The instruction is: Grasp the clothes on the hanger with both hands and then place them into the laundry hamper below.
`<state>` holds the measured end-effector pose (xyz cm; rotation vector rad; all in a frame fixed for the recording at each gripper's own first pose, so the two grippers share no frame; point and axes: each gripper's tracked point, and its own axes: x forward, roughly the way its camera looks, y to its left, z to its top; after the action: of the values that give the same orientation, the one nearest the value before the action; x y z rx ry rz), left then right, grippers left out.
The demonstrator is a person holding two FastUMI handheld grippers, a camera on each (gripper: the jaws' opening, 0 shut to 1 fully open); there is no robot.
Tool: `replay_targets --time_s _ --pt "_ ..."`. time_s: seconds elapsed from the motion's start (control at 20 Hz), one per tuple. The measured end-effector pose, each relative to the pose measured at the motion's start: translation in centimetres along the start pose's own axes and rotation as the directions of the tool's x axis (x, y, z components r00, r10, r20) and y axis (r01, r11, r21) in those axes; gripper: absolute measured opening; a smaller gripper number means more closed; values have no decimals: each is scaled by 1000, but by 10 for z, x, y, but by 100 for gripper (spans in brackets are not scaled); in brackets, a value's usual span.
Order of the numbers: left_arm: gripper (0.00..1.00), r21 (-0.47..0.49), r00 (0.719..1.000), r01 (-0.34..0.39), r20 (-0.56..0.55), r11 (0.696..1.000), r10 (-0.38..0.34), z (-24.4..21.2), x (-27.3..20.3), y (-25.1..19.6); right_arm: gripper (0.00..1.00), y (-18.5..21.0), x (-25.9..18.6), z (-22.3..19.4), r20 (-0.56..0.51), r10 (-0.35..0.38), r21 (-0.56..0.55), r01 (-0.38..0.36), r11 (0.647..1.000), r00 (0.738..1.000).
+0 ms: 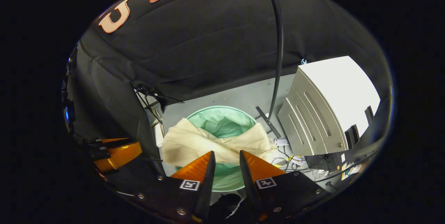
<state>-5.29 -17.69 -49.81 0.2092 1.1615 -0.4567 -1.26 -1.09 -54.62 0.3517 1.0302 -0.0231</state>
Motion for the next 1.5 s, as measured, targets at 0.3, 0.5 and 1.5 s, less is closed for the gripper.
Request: replay_targets --time_s 0.3,0.5,1.5 --pt "59 -44 998 22 52 999 -19 12 -29 3 73 7 -23 3 26 6 -38 -5 999 1000" --pt "73 -60 989 -2 144 998 10 36 -59 22 91 6 -53 20 64 -4 -101 11 995 998" --pt "98 -203 795 -145 559 968 236 154 -265 114 94 -29 -242 190 415 -31 -111 84 990 909"
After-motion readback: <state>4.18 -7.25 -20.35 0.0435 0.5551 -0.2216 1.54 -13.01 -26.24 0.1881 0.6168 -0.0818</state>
